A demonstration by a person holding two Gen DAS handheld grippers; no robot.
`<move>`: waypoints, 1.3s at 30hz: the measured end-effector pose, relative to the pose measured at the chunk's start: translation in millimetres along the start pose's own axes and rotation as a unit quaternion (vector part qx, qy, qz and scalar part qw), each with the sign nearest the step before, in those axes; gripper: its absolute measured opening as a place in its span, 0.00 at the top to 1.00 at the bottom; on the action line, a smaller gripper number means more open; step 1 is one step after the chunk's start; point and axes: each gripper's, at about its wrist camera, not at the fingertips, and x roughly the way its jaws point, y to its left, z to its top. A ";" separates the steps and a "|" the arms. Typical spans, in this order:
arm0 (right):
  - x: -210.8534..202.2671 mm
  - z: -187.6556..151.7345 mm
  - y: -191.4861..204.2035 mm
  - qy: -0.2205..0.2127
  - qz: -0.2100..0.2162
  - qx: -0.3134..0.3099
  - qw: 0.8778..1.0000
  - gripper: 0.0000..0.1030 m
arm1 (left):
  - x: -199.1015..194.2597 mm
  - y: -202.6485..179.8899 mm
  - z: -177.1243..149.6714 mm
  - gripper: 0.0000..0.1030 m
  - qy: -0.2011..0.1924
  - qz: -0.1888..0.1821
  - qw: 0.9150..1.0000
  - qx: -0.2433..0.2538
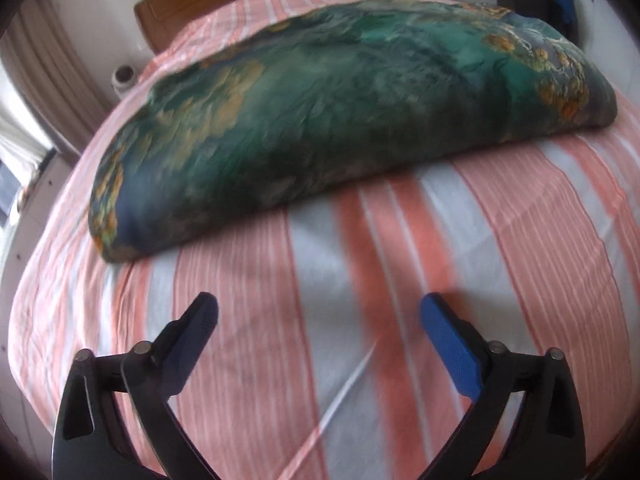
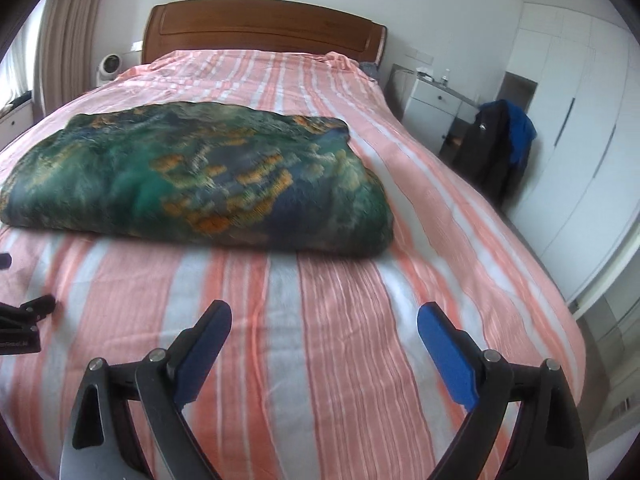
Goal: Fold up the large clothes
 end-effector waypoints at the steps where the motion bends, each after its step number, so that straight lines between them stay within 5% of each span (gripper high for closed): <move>1: 3.2 -2.1 -1.3 0.005 -0.002 0.002 1.000 0.09 | 4.3 -4.9 2.8 0.00 -0.009 0.004 1.000 0.003; 5: 15.7 -12.1 -5.7 0.016 -0.004 0.009 1.000 0.09 | 19.0 -5.4 7.7 0.00 -0.035 0.003 0.999 -0.020; 11: 33.2 -25.6 -8.5 0.034 0.000 0.022 0.999 0.09 | 28.2 17.8 2.1 0.00 -0.040 -0.063 0.995 -0.074; 17: 50.4 -39.9 -3.6 0.060 0.014 0.037 0.997 0.09 | 25.9 15.5 -2.6 0.00 -0.044 -0.061 0.994 -0.074; 23: 54.4 -47.0 -5.7 0.058 0.012 0.052 0.997 0.01 | 26.3 17.4 -1.5 0.00 -0.044 -0.062 0.994 -0.074; 39: 50.2 -46.7 -11.1 0.051 0.017 0.060 0.997 0.01 | 26.6 17.4 -1.1 0.00 -0.045 -0.061 0.994 -0.074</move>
